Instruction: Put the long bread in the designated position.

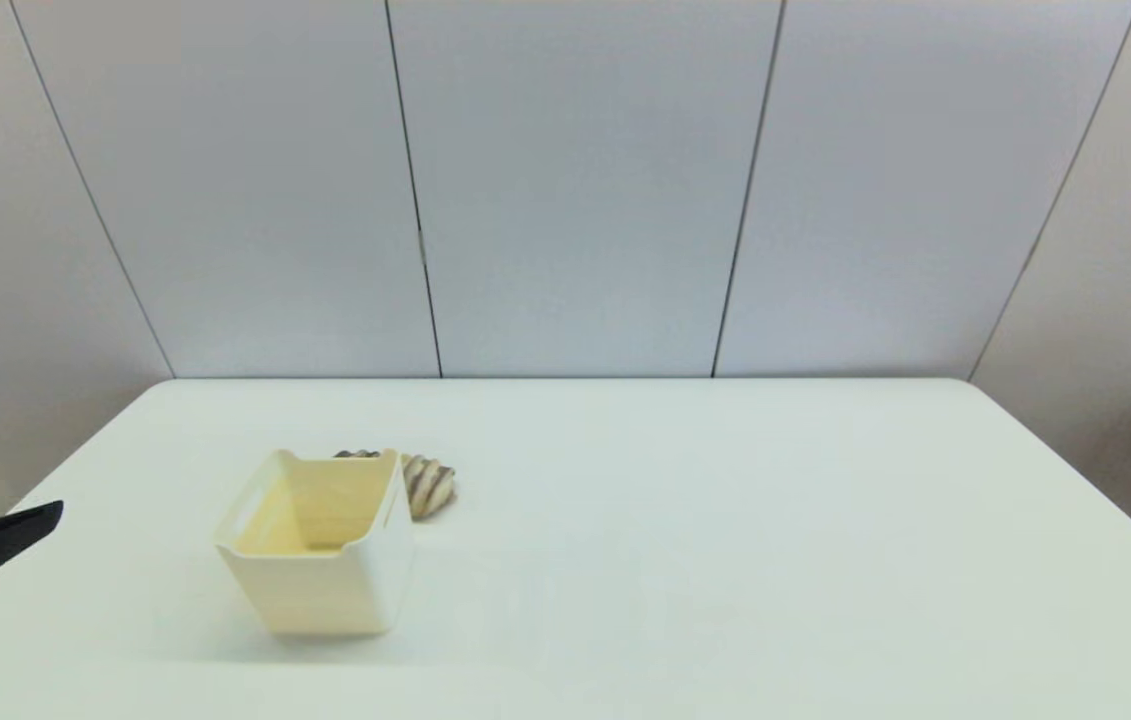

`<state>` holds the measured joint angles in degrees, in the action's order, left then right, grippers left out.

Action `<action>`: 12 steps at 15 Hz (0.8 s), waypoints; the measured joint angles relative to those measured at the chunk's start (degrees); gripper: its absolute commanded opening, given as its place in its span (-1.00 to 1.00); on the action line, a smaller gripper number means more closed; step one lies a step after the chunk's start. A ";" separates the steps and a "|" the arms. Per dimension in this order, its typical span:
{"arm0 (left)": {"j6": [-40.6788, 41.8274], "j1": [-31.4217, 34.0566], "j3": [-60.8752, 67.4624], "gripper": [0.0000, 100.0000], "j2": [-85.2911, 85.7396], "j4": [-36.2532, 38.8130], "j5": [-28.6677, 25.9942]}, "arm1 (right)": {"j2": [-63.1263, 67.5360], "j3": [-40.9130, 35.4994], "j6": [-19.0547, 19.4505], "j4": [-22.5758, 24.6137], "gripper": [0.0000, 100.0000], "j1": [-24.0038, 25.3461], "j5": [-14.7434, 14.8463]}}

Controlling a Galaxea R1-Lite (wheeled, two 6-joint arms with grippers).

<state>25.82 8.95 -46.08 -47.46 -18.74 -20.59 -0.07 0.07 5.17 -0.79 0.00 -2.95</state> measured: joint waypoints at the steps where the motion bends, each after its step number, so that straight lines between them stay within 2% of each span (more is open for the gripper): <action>1: -1.71 -0.24 4.07 1.00 3.28 4.30 1.33 | 0.00 0.00 0.00 0.02 1.00 0.00 0.01; 4: -4.88 -2.78 13.18 1.00 13.31 11.98 5.38 | 0.00 0.00 -0.02 0.02 1.00 0.00 0.00; 8: -5.57 -6.64 23.32 1.00 26.47 12.87 9.13 | 0.00 0.00 -0.05 0.02 1.00 0.00 0.00; 12: -7.39 -8.48 33.44 1.00 37.21 12.93 10.62 | 0.00 0.00 -0.05 0.02 1.00 0.00 0.00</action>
<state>18.43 0.46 -12.64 -10.25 -5.80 -9.97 -0.07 0.07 5.12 -0.77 0.00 -2.95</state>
